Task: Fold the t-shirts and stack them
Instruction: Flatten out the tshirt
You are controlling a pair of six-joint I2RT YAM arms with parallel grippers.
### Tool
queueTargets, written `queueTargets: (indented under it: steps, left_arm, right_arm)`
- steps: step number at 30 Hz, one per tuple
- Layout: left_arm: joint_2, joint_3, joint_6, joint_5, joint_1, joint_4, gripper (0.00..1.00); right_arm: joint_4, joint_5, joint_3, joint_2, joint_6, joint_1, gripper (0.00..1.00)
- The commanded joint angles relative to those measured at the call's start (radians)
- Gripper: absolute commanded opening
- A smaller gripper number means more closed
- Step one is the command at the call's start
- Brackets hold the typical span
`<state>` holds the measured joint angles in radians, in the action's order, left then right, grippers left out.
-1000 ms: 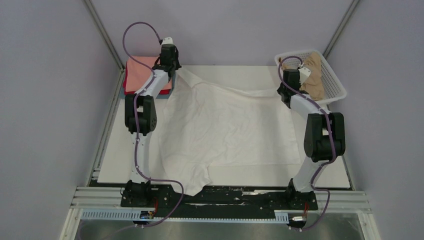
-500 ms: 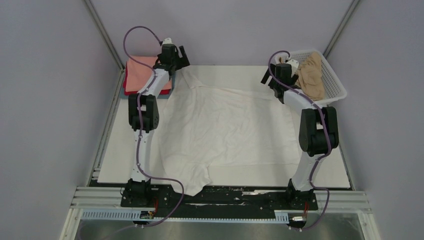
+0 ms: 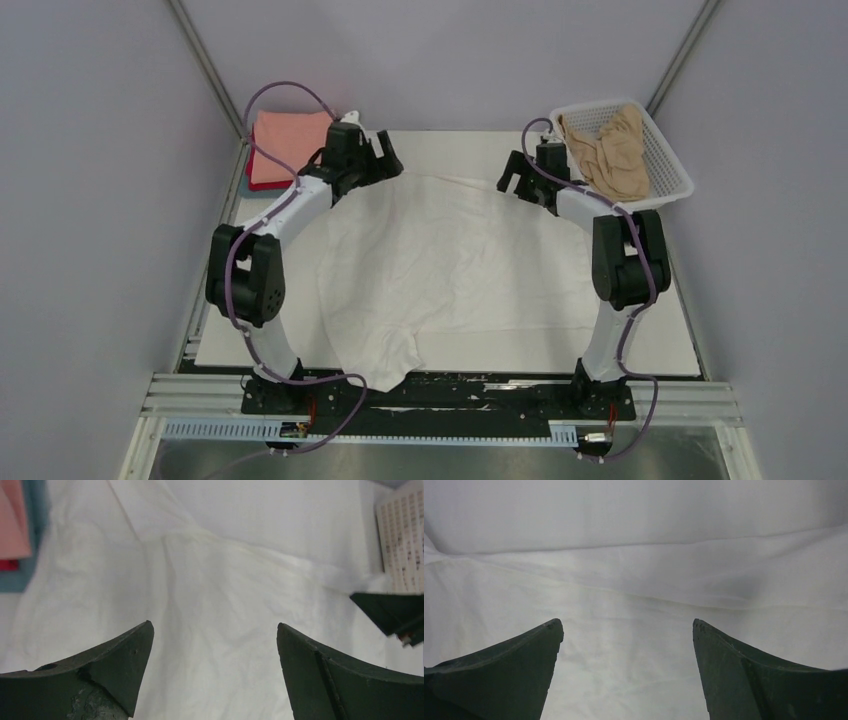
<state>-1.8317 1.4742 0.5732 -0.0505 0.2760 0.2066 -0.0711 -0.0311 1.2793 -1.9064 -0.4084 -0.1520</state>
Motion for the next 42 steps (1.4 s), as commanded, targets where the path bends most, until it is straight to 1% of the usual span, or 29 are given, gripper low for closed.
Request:
queueTargets:
  steps: [1,6,9,12,15,18,23,25,27,29,32,34,37,40,42]
  left_arm:
    - [0.086,-0.168,0.037,-0.058,0.072,-0.047,1.0]
    - [0.127,-0.356,0.073,-0.121,0.093,-0.091,1.0]
    - [0.138,-0.431,0.071,-0.12,0.094,-0.084,1.0]
    - [0.157,-0.532,0.073,-0.112,0.093,-0.088,1.0]
    - [0.174,-0.608,0.076,-0.085,0.094,-0.072,1.0]
    - [0.203,-0.65,0.075,-0.046,0.094,-0.065,1.0]
    - [0.224,-0.665,0.059,-0.045,0.093,-0.08,1.0]
    - [0.227,-0.662,0.058,-0.052,0.093,-0.091,1.0]
    - [0.233,-0.657,0.059,-0.052,0.094,-0.091,1.0]
    - [0.24,-0.651,0.062,-0.053,0.093,-0.098,1.0]
    - [0.244,-0.614,0.065,-0.052,0.093,-0.094,1.0]
    - [0.249,-0.58,0.065,-0.041,0.094,-0.095,1.0]
    - [0.257,-0.521,0.06,0.008,0.093,-0.09,1.0]
    - [0.248,-0.429,0.063,0.091,0.093,-0.044,1.0]
    - [0.222,-0.374,0.065,0.154,0.09,-0.022,1.0]
  right_arm:
    - [-0.02,-0.046,0.076,-0.076,-0.038,0.001,1.0]
    - [-0.04,-0.018,0.133,-0.154,-0.067,0.003,1.0]
    - [-0.048,0.028,0.179,-0.188,-0.066,0.002,1.0]
    - [-0.053,0.106,0.244,-0.236,-0.056,0.006,1.0]
    - [-0.078,0.136,0.32,-0.294,-0.054,0.016,1.0]
    - [-0.084,0.162,0.413,-0.351,-0.04,0.025,1.0]
    - [-0.081,0.232,0.665,-0.482,0.05,0.025,1.0]
    - [-0.08,0.237,0.753,-0.525,0.103,0.025,1.0]
    - [-0.078,0.216,0.795,-0.533,0.138,0.023,1.0]
    - [-0.06,0.155,0.784,-0.506,0.176,0.017,1.0]
    - [-0.017,0.081,0.719,-0.436,0.256,-0.013,1.0]
    - [-0.012,0.076,0.665,-0.386,0.316,-0.042,1.0]
    - [-0.012,0.12,0.579,-0.291,0.372,-0.082,1.0]
    - [-0.01,0.13,0.444,-0.177,0.351,-0.108,1.0]
    - [-0.01,0.135,0.333,-0.091,0.297,-0.124,1.0]
